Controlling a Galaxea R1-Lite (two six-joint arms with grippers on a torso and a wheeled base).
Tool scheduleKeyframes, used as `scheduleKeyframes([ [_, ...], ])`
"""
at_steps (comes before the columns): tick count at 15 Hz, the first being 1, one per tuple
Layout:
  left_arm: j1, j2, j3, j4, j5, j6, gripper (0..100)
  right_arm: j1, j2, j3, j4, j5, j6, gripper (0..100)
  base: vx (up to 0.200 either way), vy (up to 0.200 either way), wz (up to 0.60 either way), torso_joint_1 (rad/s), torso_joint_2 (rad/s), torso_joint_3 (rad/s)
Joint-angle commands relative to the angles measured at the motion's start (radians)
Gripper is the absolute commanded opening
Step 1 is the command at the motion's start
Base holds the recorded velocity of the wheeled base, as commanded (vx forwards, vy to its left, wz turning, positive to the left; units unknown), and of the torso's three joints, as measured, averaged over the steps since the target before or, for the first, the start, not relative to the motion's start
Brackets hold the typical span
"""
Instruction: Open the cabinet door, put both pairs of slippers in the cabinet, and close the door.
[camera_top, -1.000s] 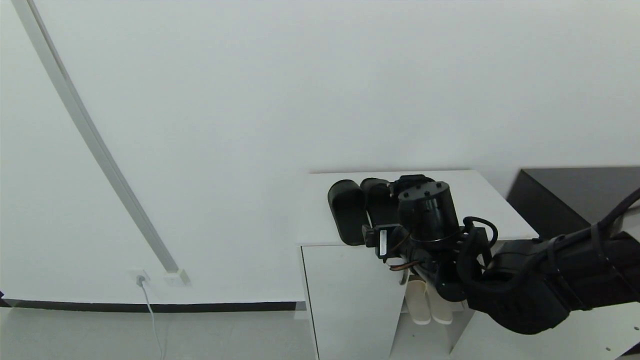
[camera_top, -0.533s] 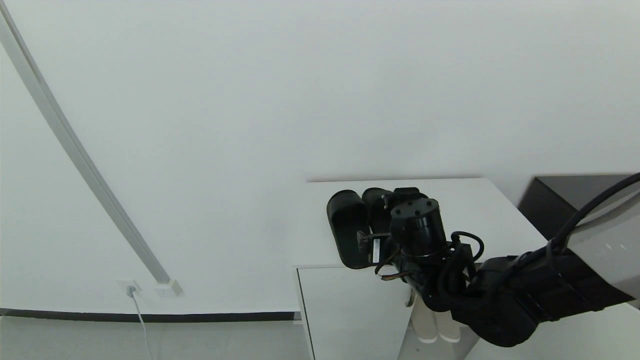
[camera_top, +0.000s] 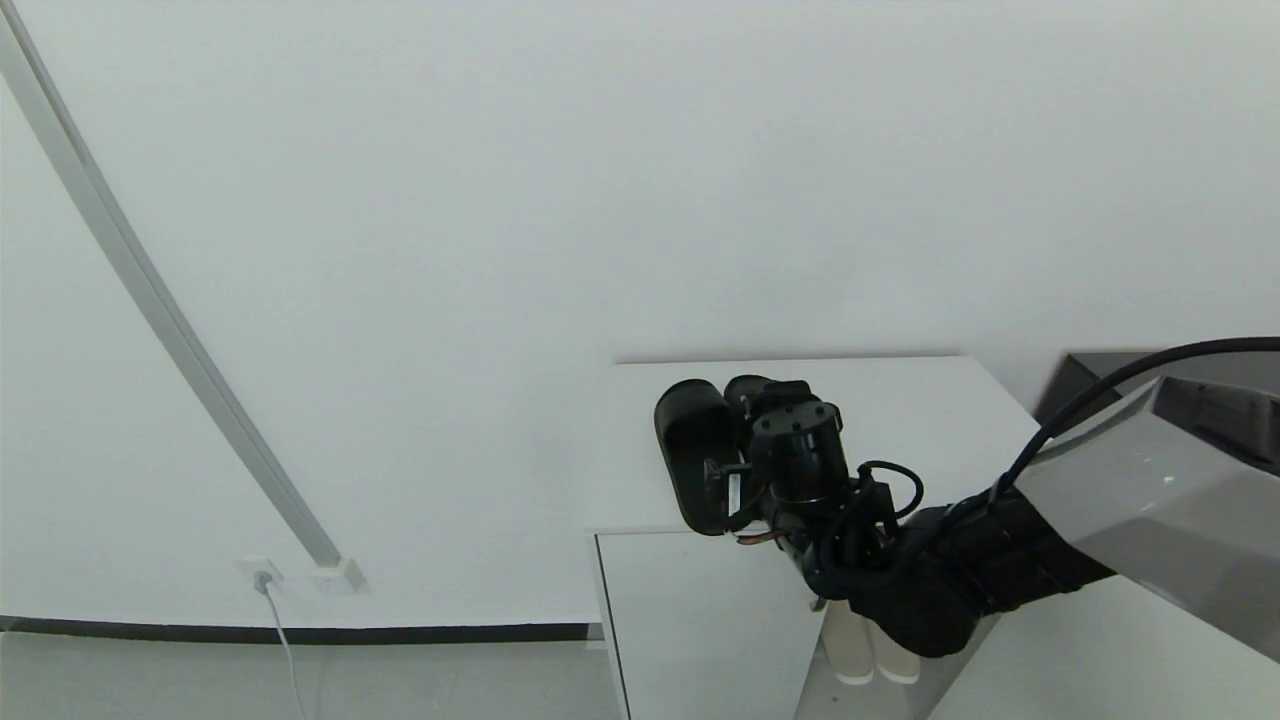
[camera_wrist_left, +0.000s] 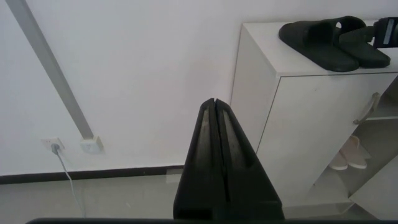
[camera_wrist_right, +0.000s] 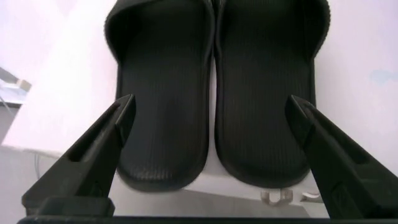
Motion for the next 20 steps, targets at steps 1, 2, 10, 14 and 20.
scheduleKeyframes([
  [1,0.000,0.001,0.000,0.000,0.000,0.000,0,-0.009,0.047,-0.035,-0.001,0.001,0.000,100,0.000,0.000,0.00,0.000,0.00,0.000],
  [2,0.000,0.001,0.000,-0.001,0.000,-0.002,0,-0.011,0.054,-0.047,-0.001,0.004,0.000,100,0.000,0.000,0.00,0.000,0.00,0.000],
  [10,0.000,0.001,0.000,0.000,0.000,-0.002,0,-0.068,0.169,-0.170,-0.067,0.020,-0.066,100,0.000,0.000,0.00,0.000,0.00,0.000],
  [14,0.000,0.001,0.000,-0.001,0.002,-0.003,0,-0.080,0.261,-0.294,-0.084,0.035,-0.103,100,0.000,0.000,0.00,0.000,0.00,0.000],
  [20,0.000,0.001,0.000,0.000,0.002,-0.009,0,-0.101,0.309,-0.380,-0.082,0.035,-0.129,100,0.000,0.000,0.00,0.000,0.00,0.000],
])
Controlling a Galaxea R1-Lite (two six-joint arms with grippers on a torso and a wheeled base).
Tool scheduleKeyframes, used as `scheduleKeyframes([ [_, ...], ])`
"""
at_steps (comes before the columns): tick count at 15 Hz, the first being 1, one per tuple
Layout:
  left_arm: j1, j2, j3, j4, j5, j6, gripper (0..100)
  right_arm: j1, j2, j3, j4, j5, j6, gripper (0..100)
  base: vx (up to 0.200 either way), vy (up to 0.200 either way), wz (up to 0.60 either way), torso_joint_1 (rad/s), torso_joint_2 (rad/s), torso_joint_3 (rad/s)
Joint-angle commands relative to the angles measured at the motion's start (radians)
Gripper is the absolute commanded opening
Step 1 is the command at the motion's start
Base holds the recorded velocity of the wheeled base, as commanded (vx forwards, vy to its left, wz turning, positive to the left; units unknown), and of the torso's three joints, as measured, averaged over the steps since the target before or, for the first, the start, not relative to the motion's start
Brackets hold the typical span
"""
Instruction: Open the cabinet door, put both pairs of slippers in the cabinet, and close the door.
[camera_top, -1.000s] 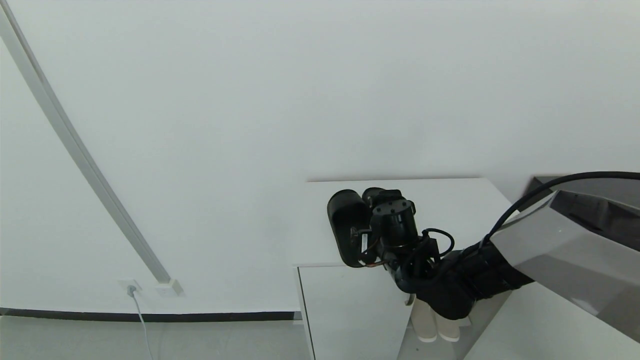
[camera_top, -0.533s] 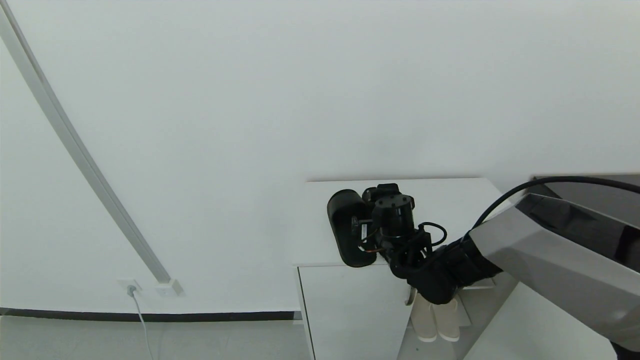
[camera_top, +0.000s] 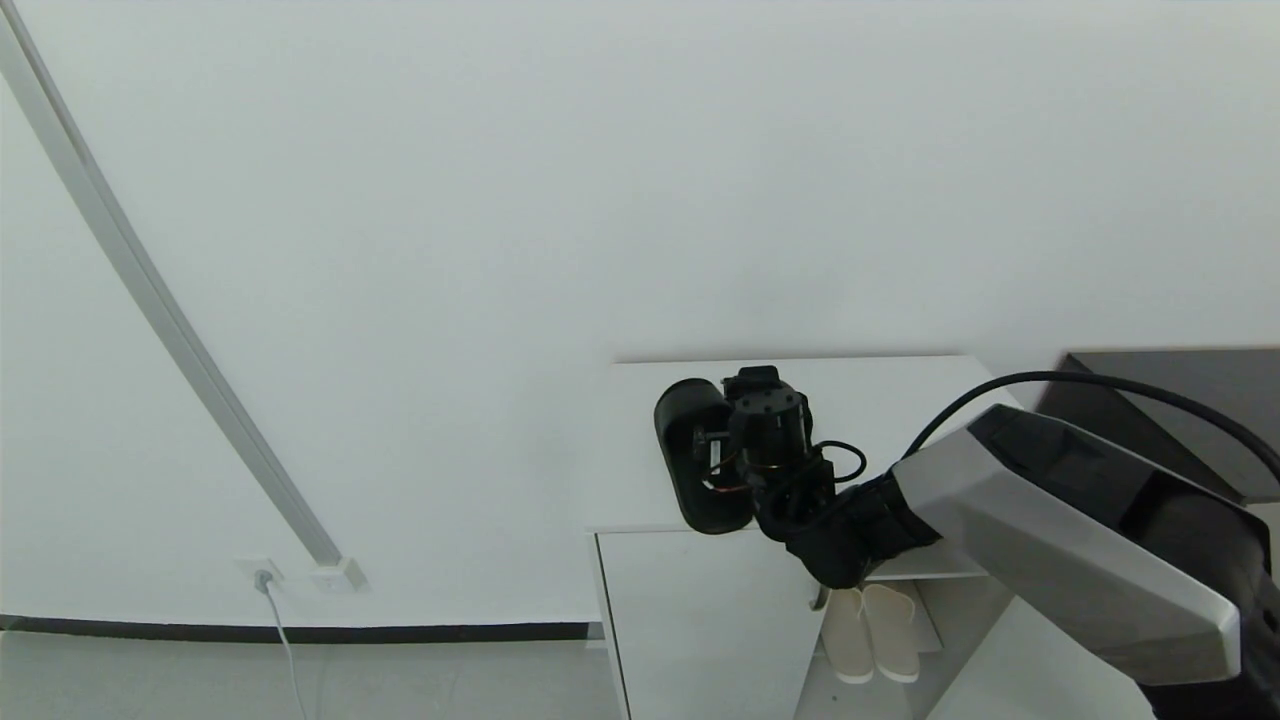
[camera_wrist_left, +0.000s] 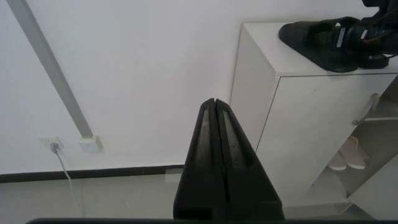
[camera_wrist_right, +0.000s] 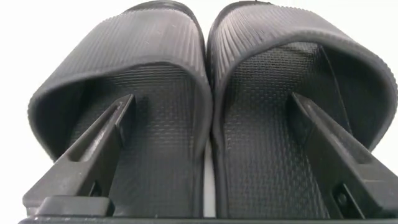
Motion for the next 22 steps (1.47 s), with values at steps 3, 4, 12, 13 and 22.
scheduleKeyframes([
  [3,0.001,0.001,0.000,0.000,0.000,-0.001,0,-0.002,0.038,-0.039,0.003,0.001,-0.002,0,0.000,0.000,0.00,0.000,0.00,0.000],
  [4,0.001,0.001,0.000,0.000,0.000,-0.001,0,-0.002,0.039,-0.040,0.001,0.001,-0.005,0,0.000,0.000,0.00,0.000,0.00,0.000],
  [12,0.001,0.001,0.000,0.000,0.000,-0.001,0,0.004,-0.062,0.048,-0.005,-0.004,-0.004,0,0.000,0.000,0.00,0.000,0.00,0.000],
  [13,0.001,0.001,0.000,0.000,0.000,-0.001,0,0.010,-0.105,0.084,-0.005,0.001,-0.002,0,0.000,0.000,0.00,0.000,0.00,0.000],
  [22,0.001,0.001,0.000,0.000,0.000,0.000,0,0.110,-0.562,0.619,-0.039,0.106,0.013,0,0.000,0.000,0.00,0.000,0.00,0.000],
])
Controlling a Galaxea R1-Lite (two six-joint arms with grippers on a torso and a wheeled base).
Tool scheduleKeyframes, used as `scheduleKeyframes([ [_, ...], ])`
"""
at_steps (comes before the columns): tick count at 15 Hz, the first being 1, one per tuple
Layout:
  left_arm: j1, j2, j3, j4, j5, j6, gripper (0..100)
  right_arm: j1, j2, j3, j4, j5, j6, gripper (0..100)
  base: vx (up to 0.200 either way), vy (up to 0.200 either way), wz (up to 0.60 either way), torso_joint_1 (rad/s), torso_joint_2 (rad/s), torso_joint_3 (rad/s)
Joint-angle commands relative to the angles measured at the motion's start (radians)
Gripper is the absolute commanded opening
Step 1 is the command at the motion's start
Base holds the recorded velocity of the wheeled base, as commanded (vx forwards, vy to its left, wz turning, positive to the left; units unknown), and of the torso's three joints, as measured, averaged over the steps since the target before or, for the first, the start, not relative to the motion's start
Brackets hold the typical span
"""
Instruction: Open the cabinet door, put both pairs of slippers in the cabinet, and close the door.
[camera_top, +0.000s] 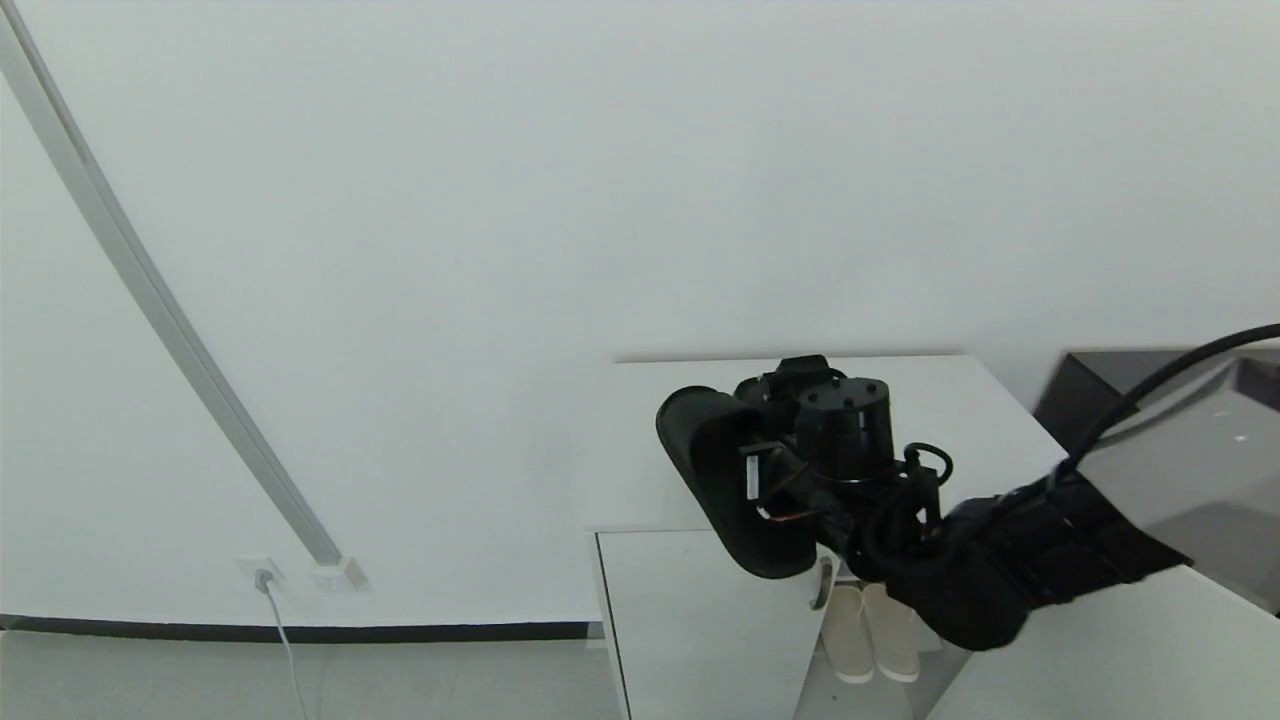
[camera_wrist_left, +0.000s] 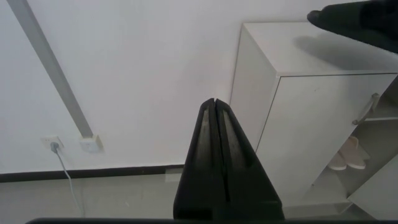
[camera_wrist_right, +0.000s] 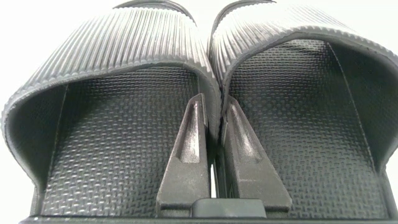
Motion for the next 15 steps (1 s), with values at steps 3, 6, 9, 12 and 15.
scheduleKeyframes([
  [3,0.000,0.001,0.000,0.000,0.000,-0.001,0,0.080,-0.324,0.353,-0.024,0.048,0.005,0,0.000,0.000,0.00,0.000,0.00,0.000],
  [6,0.000,0.001,0.000,0.000,-0.002,0.000,0,0.135,-0.379,0.416,-0.021,0.065,0.066,0,0.000,0.000,0.00,0.000,0.00,0.000],
  [9,0.000,0.001,0.000,0.000,-0.002,0.002,0,0.145,-0.370,0.416,-0.021,0.074,0.092,0,0.000,0.000,0.00,0.000,0.00,0.000],
  [12,0.000,0.001,0.000,0.000,-0.002,0.000,0,0.145,-0.359,0.418,-0.024,0.075,0.092,0,0.000,0.000,0.00,0.000,0.00,0.000],
  [15,0.000,0.001,0.000,0.000,-0.002,0.000,0,0.145,-0.358,0.430,-0.024,0.077,0.089,0,-0.133,0.000,0.00,0.002,0.00,0.003],
])
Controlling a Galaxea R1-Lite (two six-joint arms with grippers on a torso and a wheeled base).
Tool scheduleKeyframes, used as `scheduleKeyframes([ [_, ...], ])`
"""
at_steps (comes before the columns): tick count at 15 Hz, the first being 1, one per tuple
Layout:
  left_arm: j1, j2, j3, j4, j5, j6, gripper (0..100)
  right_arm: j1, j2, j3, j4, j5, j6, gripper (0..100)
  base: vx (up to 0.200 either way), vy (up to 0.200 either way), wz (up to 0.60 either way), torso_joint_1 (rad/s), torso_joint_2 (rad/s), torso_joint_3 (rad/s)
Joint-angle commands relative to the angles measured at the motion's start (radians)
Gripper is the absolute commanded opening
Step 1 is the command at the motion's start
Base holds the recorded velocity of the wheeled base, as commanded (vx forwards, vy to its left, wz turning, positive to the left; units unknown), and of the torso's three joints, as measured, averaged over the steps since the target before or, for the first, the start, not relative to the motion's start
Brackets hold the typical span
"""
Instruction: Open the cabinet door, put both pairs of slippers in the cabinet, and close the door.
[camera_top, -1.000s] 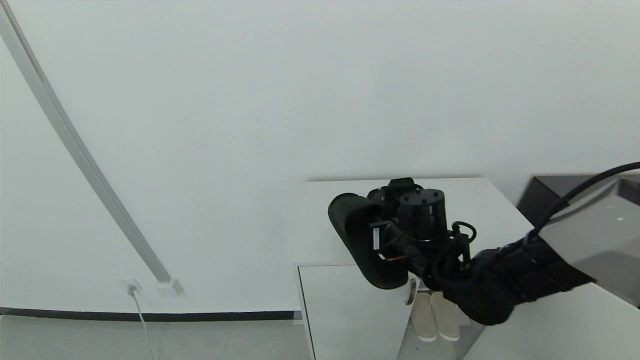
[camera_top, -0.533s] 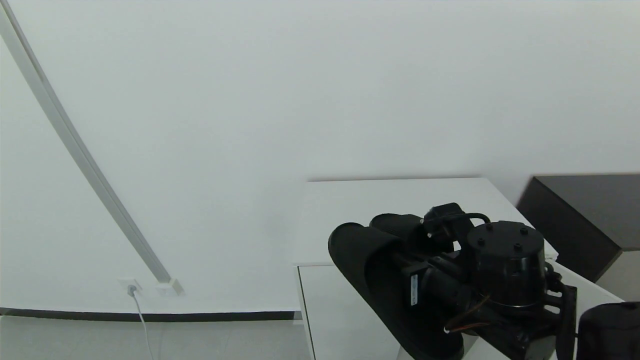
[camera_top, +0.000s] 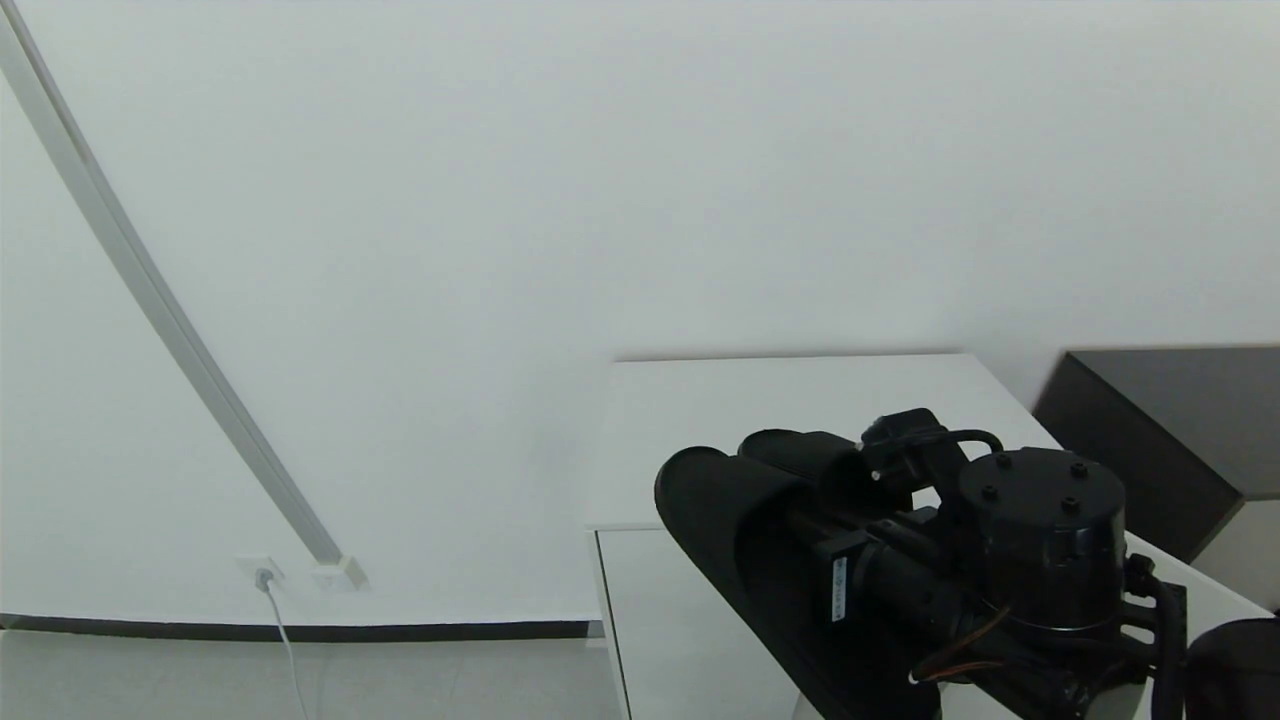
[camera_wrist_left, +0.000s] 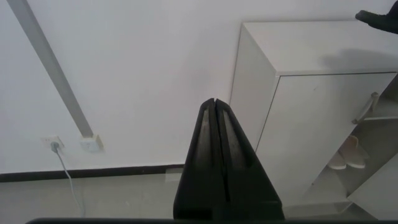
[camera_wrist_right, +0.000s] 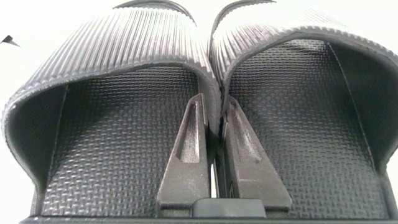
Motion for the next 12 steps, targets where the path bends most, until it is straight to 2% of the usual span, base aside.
scheduleKeyframes([
  [1,0.000,0.001,0.000,0.000,0.000,0.000,0,0.002,0.005,0.009,0.001,0.001,-0.001,0,-0.200,0.000,0.00,0.017,0.01,-0.012],
  [6,0.000,0.001,0.000,0.000,0.000,-0.001,0,0.007,0.008,0.009,0.001,0.001,-0.001,0,-0.200,0.000,0.00,-0.004,0.00,0.005],
  [12,0.000,0.001,0.000,0.000,0.000,-0.001,0,0.007,0.014,0.013,-0.001,0.000,-0.001,0,0.000,0.000,0.00,0.000,0.00,0.000],
])
